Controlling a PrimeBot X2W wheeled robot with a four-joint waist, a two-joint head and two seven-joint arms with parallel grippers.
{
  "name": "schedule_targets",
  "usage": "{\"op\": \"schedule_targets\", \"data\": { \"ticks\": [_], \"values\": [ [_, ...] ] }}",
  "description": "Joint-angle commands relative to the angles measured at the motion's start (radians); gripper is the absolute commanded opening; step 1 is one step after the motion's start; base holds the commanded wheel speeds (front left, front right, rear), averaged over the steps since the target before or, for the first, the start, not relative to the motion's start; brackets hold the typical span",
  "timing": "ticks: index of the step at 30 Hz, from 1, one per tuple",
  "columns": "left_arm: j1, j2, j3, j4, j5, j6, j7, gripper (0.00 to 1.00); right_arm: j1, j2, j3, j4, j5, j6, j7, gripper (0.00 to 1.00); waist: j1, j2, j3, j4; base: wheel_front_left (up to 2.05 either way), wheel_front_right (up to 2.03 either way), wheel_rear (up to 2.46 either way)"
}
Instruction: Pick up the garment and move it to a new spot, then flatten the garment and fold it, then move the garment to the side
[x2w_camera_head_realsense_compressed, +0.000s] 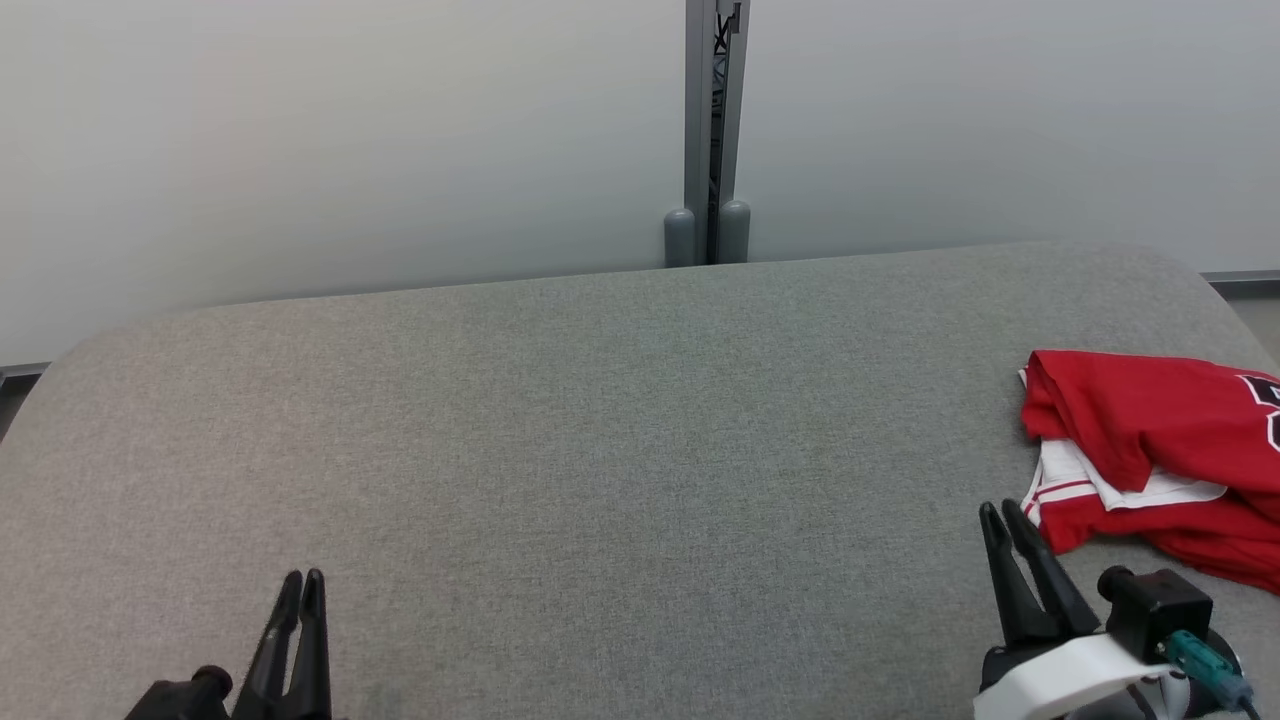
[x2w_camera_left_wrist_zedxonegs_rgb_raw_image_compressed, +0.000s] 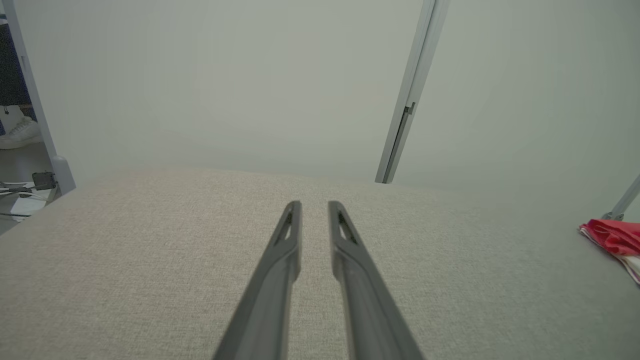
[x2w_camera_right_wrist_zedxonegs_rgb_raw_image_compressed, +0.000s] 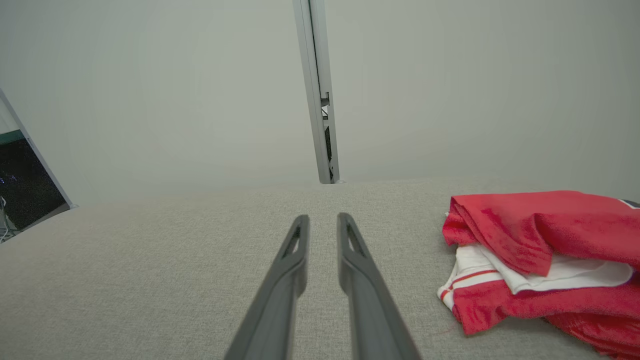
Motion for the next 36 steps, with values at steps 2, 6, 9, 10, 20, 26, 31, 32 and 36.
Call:
{"op": "schedule_targets", "data": {
  "ticks": [2, 6, 9, 10, 20, 26, 31, 32, 36],
  "values": [
    [-0.001, -0.001, 0.002, 0.008, -0.014, 0.000, 0.006, 0.00, 0.004, 0.002, -0.002, 0.004, 0.014, 0.000, 0.004, 0.00, 0.0000, 0.0000, 0.000, 0.000, 0.00, 0.00, 0.00],
    [-0.018, 0.000, 0.008, 0.014, -0.091, -0.001, 0.030, 0.00, 0.001, 0.005, -0.017, -0.001, 0.090, 0.000, 0.025, 0.00, 0.0000, 0.0000, 0.002, 0.002, 0.00, 0.00, 0.00],
    [-0.026, 0.000, 0.010, 0.015, -0.147, -0.001, 0.044, 0.00, -0.001, 0.007, -0.028, -0.004, 0.144, 0.000, 0.040, 0.00, 0.0000, 0.0000, 0.003, 0.003, 0.00, 0.00, 0.00],
    [-0.029, 0.001, 0.010, 0.015, -0.165, -0.001, 0.049, 0.00, -0.002, 0.007, -0.031, -0.005, 0.161, 0.000, 0.045, 0.00, 0.0000, 0.0000, 0.003, 0.003, 0.00, 0.00, 0.00],
    [-0.055, 0.002, 0.014, 0.018, -0.333, -0.002, 0.093, 0.00, -0.009, 0.014, -0.064, -0.014, 0.325, 0.000, 0.091, 0.00, 0.0000, 0.0000, 0.007, 0.007, 0.00, 0.00, 0.00],
    [-0.071, 0.003, 0.017, 0.021, -0.426, -0.003, 0.117, 0.00, -0.012, 0.017, -0.081, -0.019, 0.415, 0.000, 0.116, 0.00, 0.0000, 0.0000, 0.010, 0.009, 0.00, 0.00, 0.00],
    [-0.084, 0.004, 0.019, 0.023, -0.499, -0.003, 0.136, 0.00, -0.015, 0.019, -0.096, -0.023, 0.486, 0.000, 0.136, 0.00, 0.0000, 0.0000, 0.012, 0.011, 0.00, 0.00, 0.00],
    [-0.086, 0.004, 0.020, 0.024, -0.512, -0.003, 0.140, 0.00, -0.016, 0.020, -0.098, -0.023, 0.499, 0.000, 0.139, 0.00, 0.0000, 0.0000, 0.012, 0.012, 0.00, 0.00, 0.00],
    [-0.093, 0.005, 0.021, 0.025, -0.554, -0.004, 0.151, 0.00, -0.017, 0.021, -0.106, -0.026, 0.539, 0.000, 0.151, 0.00, 0.0000, 0.0000, 0.013, 0.013, 0.00, 0.00, 0.00]
  ]
}}
